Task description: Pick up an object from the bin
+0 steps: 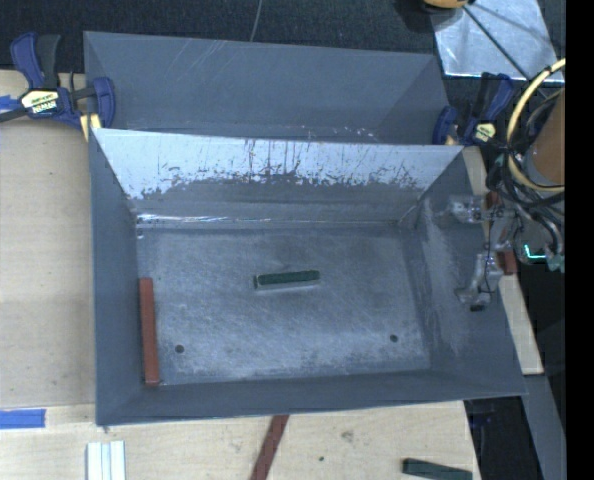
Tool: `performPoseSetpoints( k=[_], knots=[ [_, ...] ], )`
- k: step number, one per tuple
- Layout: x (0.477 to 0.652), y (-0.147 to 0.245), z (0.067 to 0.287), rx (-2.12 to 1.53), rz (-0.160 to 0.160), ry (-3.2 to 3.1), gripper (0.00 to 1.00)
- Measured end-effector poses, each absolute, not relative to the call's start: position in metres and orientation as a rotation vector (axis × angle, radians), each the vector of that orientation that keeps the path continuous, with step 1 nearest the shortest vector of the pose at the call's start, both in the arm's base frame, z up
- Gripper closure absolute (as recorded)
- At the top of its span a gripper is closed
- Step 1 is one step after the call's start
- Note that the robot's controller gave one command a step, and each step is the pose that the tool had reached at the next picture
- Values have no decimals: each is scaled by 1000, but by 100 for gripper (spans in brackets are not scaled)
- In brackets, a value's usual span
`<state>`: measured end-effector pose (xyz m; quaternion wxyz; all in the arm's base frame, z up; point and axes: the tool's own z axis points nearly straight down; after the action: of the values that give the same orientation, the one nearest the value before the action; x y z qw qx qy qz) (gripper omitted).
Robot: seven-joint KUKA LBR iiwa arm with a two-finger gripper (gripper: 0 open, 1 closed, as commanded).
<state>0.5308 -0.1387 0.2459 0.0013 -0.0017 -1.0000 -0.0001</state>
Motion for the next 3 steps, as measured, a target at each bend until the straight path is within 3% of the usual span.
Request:
performPoseSetpoints(
  k=[2,3],
  knots=[
    [532,-136,244,2,5,-3151,0],
    [540,-96,216,306,-4,-3119,0]
  ],
)
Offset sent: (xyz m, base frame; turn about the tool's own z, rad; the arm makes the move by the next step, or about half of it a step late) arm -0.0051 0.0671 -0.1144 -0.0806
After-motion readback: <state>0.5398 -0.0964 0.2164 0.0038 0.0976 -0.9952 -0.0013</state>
